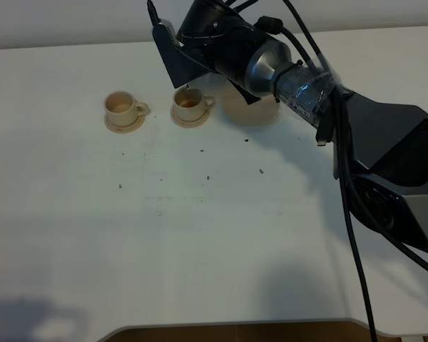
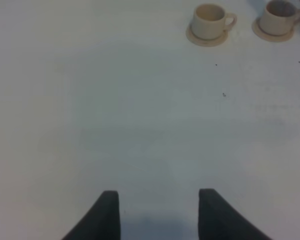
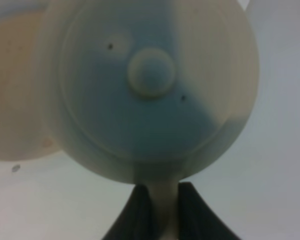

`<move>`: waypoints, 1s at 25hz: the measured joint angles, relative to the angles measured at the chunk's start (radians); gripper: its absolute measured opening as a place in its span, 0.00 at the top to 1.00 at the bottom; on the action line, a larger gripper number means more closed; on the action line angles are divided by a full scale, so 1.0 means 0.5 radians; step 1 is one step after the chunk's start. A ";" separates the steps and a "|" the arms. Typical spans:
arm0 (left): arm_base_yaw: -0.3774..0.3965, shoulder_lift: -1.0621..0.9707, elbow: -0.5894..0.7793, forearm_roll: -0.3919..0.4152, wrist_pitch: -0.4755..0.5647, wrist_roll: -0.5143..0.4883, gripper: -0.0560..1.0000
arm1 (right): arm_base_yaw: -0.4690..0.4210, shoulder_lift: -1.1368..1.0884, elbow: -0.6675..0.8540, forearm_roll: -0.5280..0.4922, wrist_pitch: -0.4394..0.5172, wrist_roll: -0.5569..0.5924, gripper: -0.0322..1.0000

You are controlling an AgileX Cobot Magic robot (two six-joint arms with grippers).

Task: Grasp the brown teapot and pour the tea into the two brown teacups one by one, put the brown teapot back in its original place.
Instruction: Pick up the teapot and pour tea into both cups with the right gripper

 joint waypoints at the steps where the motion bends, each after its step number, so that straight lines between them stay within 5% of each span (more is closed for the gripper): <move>1: 0.000 0.000 0.000 0.000 0.000 0.000 0.60 | 0.000 0.000 0.000 0.000 -0.007 -0.012 0.85; 25: 0.000 0.000 0.000 0.000 0.000 0.000 0.60 | -0.002 0.000 0.000 -0.073 -0.097 -0.272 0.85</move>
